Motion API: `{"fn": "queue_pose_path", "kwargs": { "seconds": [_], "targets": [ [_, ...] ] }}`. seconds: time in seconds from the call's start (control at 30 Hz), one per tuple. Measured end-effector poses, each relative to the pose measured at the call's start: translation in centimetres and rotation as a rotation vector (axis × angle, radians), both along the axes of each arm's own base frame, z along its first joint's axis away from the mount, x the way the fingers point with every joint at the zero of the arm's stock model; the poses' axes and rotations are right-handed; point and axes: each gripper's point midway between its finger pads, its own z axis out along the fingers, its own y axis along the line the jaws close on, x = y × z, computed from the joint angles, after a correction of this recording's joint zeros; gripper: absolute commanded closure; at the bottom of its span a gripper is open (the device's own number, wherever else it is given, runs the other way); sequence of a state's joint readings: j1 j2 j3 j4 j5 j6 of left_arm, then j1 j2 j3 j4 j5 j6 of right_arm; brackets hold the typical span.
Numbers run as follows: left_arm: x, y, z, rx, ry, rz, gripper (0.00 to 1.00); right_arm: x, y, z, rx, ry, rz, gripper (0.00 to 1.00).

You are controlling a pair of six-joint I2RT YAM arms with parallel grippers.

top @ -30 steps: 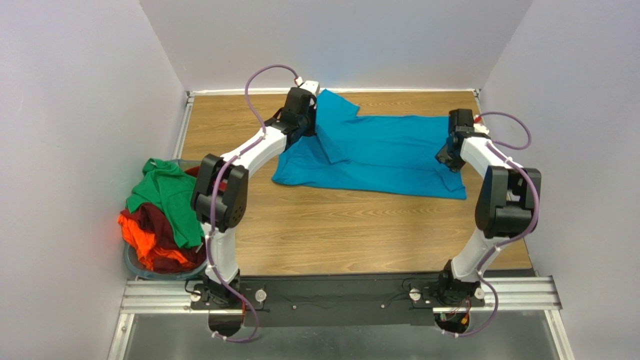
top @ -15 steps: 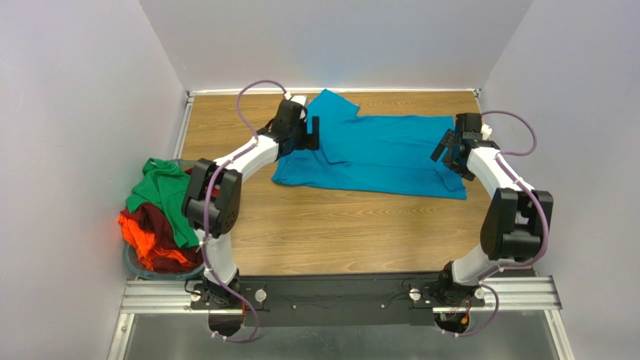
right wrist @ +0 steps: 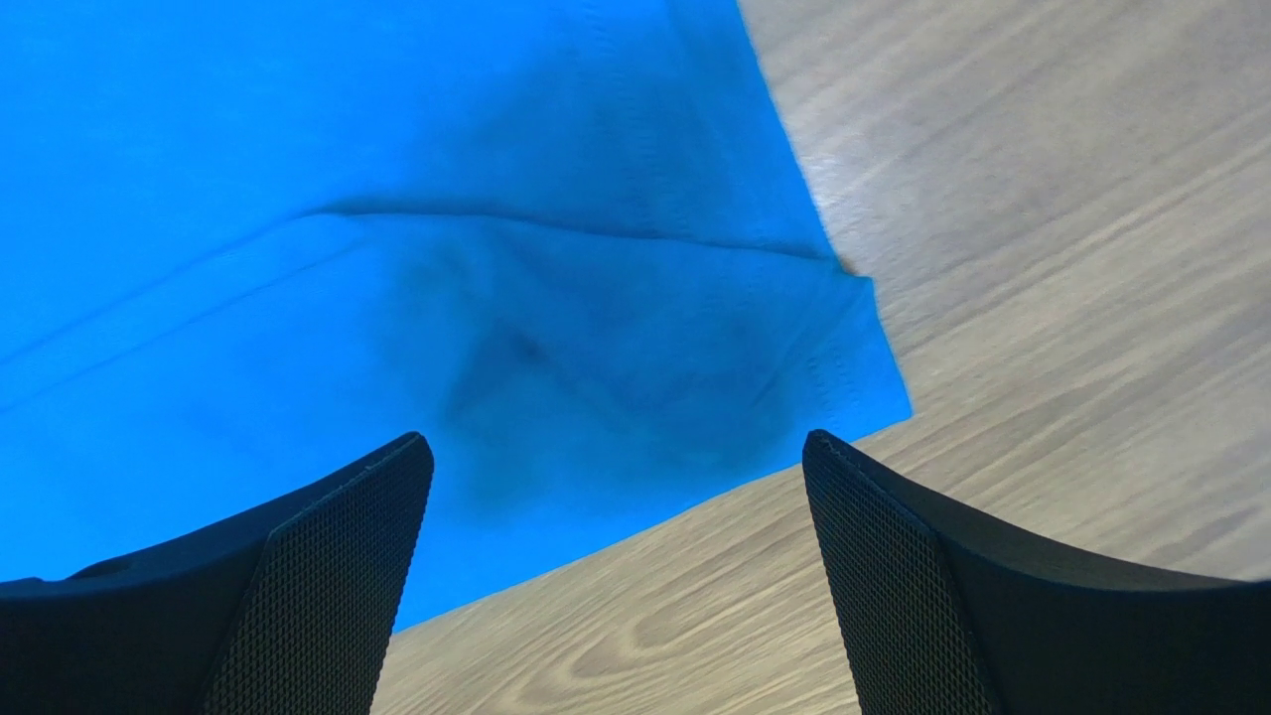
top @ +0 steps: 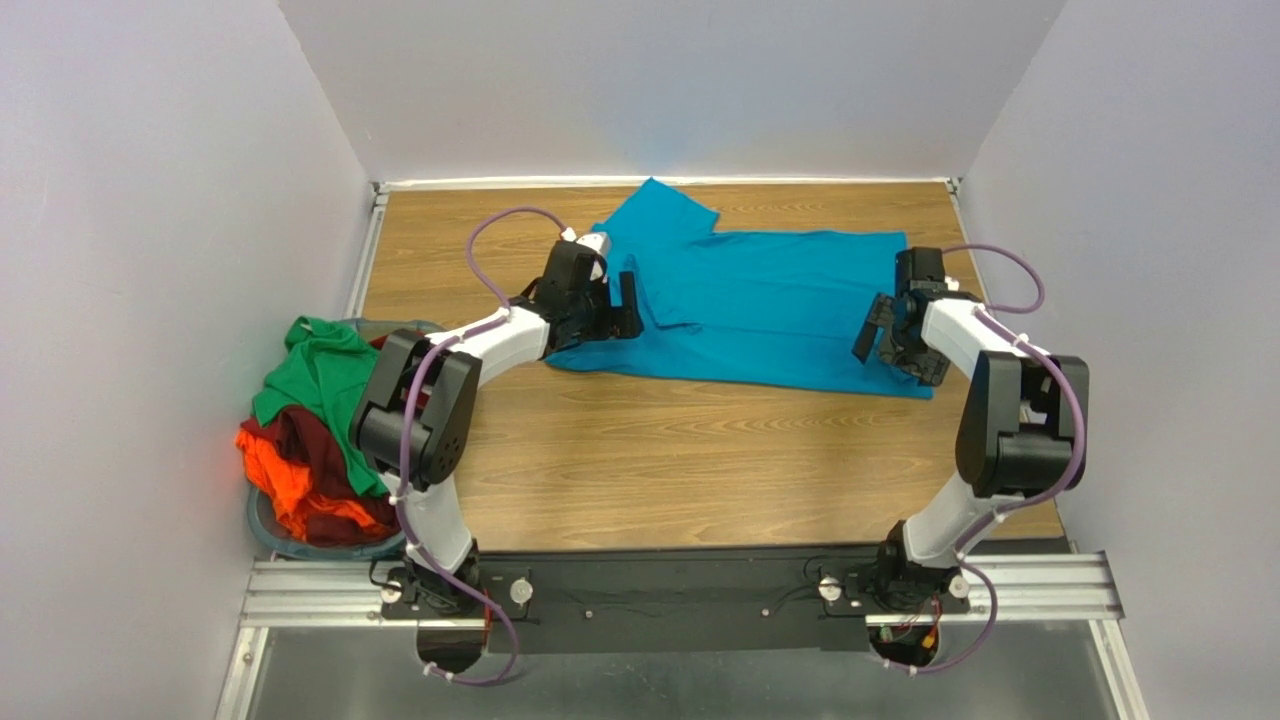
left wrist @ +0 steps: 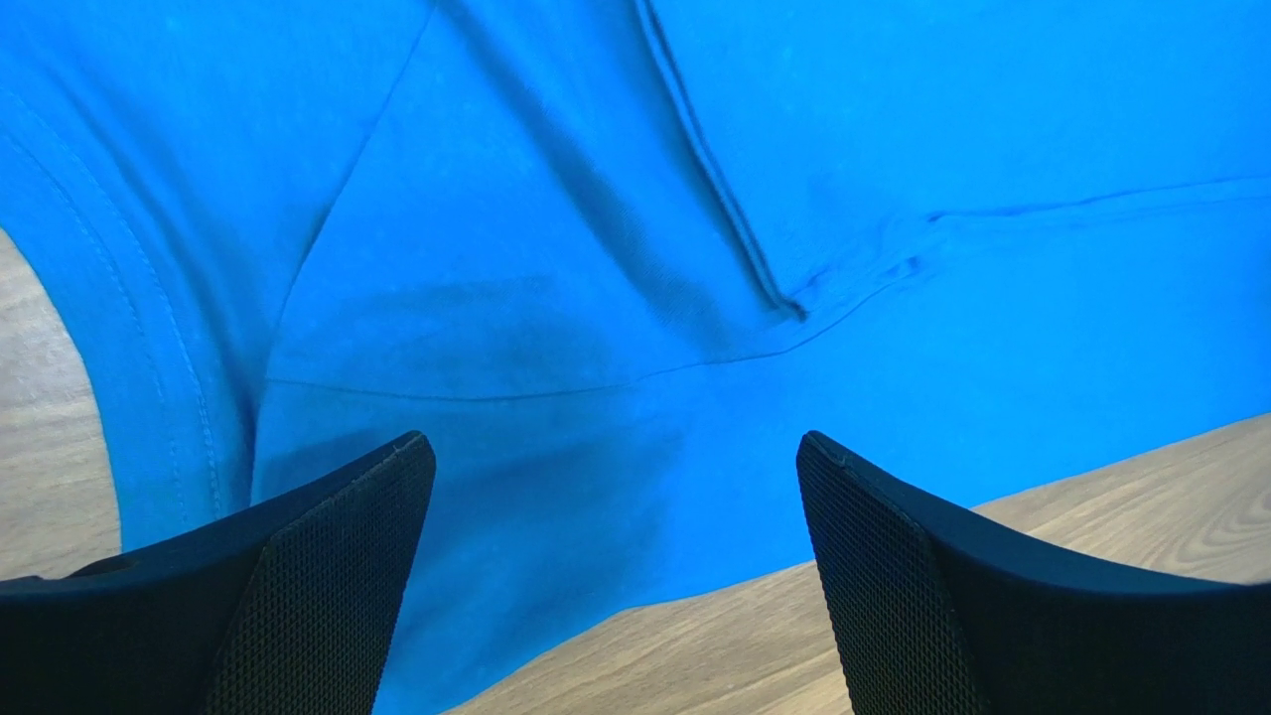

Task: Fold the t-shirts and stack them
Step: Fold the tshirt

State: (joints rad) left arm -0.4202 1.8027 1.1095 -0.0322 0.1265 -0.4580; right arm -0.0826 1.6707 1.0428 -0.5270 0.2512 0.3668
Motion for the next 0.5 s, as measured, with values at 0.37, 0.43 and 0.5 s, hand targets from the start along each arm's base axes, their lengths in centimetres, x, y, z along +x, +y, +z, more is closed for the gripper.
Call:
{"fn": "queue_pose_path", "kwargs": {
  "seconds": [0.37,0.43,0.5],
  "targets": [
    [-0.4,1.4,-2.6,0.016,0.044,0.025,0.02,0.2,-3.1,-0.8,-0.161,0.082,-0.088,0.0],
    [-0.2,1.7,-2.6,0.012,0.04,0.031,0.02,0.6,-3.7,-0.7,-0.188,0.081,-0.109,0.0],
    [0.0,1.9,-2.6,0.007,0.033,0.036,0.02,1.0,-4.1,-0.6,-0.209,0.077,-0.127,0.0]
  ]
}}
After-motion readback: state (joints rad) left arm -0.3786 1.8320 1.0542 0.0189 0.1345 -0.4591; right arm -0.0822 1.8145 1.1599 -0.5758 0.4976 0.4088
